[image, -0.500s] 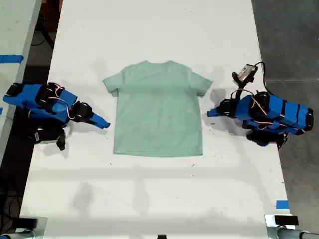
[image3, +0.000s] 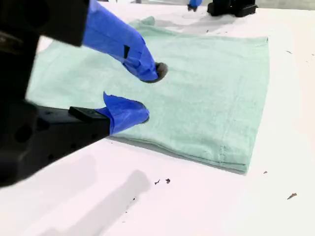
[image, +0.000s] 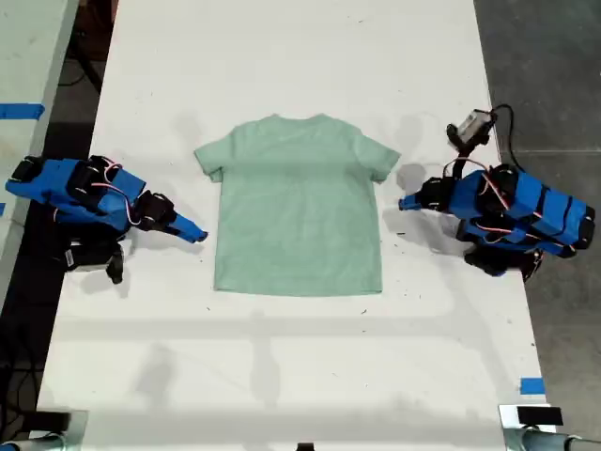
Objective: Fold t shirt
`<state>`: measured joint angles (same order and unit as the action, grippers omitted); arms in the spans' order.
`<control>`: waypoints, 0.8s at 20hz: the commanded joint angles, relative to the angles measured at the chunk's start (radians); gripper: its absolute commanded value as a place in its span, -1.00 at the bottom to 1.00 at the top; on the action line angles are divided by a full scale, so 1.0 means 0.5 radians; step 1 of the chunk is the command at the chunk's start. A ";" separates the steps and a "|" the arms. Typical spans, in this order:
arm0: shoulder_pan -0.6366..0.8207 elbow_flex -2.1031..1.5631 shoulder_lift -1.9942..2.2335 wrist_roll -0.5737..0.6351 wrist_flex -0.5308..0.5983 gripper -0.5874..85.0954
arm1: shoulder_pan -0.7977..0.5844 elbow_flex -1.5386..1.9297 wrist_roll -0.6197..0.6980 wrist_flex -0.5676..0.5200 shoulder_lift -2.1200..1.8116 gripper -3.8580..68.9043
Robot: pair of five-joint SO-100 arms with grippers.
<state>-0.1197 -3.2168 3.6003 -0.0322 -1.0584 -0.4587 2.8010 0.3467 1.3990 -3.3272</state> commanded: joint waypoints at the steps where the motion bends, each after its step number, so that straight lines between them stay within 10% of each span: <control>1: -0.021 -0.015 0.009 -0.021 0.009 -0.75 | -0.377 -0.810 0.350 0.080 0.773 -0.50; 5: -0.021 -0.015 0.009 -0.021 0.009 -0.75 | -0.847 -1.583 0.749 0.098 1.807 -0.16; 16: -0.021 -0.015 0.009 -0.021 0.009 -0.75 | -1.101 -2.080 0.939 -0.457 3.507 -0.28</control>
<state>-0.1197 -3.2168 3.6003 -0.0322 -1.0584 -0.9894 1.8178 0.7931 1.2287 -1.6091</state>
